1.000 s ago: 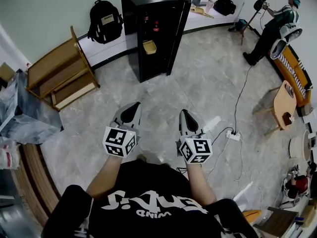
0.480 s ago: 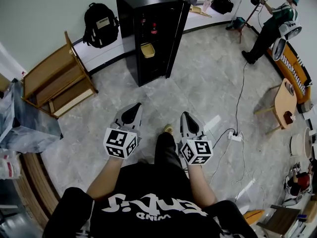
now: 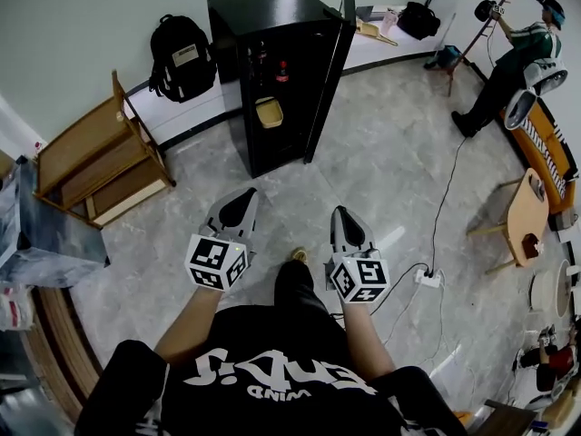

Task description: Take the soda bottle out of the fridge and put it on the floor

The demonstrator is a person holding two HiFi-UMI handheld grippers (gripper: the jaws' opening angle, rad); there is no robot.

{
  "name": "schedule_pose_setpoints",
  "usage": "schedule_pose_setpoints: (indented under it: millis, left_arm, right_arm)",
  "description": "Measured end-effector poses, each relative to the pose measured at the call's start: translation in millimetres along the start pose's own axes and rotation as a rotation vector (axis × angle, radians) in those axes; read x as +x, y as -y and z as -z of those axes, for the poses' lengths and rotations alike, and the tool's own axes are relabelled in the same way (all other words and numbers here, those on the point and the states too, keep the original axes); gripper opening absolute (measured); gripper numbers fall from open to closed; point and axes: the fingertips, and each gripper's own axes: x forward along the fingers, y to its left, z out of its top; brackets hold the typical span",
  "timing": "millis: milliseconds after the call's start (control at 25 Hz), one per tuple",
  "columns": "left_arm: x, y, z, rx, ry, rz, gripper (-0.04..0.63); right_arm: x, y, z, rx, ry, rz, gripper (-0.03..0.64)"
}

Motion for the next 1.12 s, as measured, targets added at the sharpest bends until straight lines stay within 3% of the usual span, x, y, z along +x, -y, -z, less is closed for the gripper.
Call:
schedule_pose_setpoints:
  millis: [440,760,1120]
  left_arm:
    - [139,-31,-37,-0.038,0.030,-0.083,0.006]
    - [203,-58,-46,-0.044,0.041,-0.144,0.006]
    - [252,-86,-57,-0.038,0.035,-0.138,0.006]
  right_arm:
    - [120,96,-52,-0.014,-0.025,-0.092,0.021]
    - [185,126,-62,-0.021,-0.055,-0.171,0.021]
    - [239,146,-81,-0.011,-0.026,-0.157,0.022]
